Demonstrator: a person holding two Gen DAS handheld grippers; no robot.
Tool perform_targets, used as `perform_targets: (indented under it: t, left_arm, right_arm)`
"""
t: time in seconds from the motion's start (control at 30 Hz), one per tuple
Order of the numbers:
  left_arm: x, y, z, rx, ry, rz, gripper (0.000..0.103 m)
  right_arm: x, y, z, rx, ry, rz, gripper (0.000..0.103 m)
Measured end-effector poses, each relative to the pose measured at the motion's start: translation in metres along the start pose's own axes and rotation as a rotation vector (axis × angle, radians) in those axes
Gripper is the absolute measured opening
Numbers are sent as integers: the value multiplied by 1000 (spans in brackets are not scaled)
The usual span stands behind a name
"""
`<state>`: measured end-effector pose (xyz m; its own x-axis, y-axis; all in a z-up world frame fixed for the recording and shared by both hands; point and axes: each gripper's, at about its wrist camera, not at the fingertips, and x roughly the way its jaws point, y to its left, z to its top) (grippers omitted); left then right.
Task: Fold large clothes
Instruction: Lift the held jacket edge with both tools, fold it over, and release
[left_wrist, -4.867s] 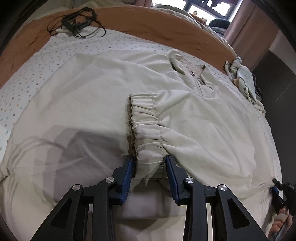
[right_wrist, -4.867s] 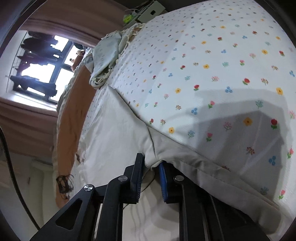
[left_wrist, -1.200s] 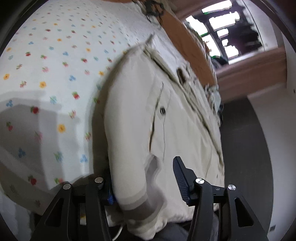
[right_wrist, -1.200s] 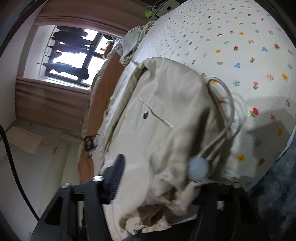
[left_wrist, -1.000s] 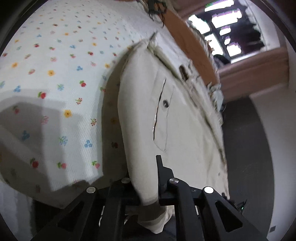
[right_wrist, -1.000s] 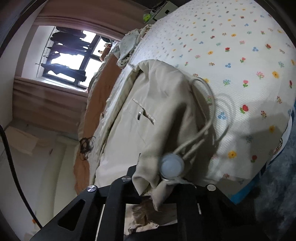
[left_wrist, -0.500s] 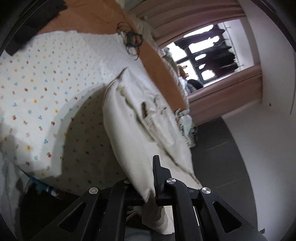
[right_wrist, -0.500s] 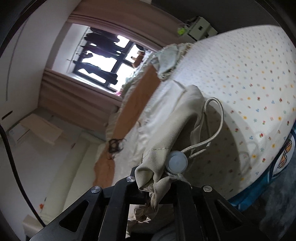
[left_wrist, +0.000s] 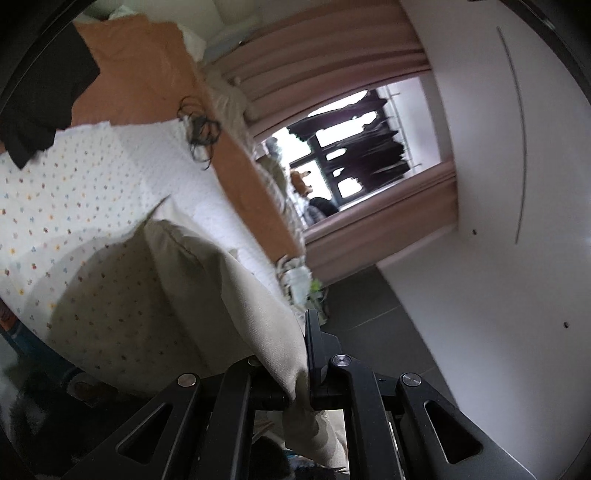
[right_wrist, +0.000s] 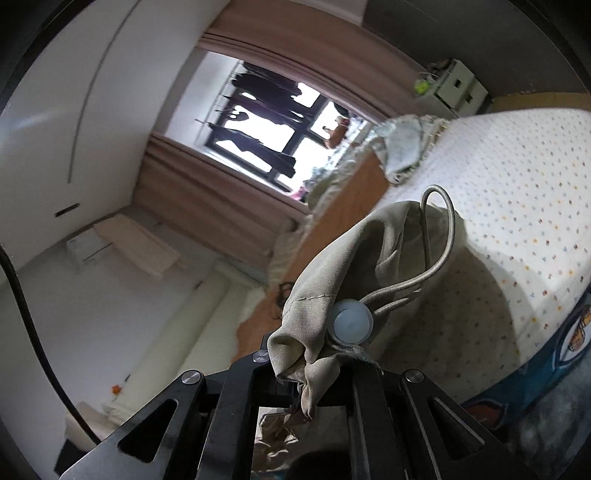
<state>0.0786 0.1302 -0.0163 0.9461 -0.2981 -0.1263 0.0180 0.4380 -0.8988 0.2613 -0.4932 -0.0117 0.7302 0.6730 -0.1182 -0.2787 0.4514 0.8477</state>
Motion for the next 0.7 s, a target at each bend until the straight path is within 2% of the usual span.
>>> perform_targets:
  t: [0.2,0.3,0.47,0.7]
  left_arm:
    - [-21,-18,3,-1,-42,-47,6]
    - [-21,-20,7,-5,-49,-45,6]
    - [0,-14,22,-22,-42,-20,6]
    - [57,-5,55,-34,-12,27,6]
  right_arm:
    - [-16,23,-1,-12,-24,57,7]
    - [-15,28,1,-18,-35,63,7]
    - [4,19,10,11,-38,58,7]
    - [50,2,33,50,-48,-7,7]
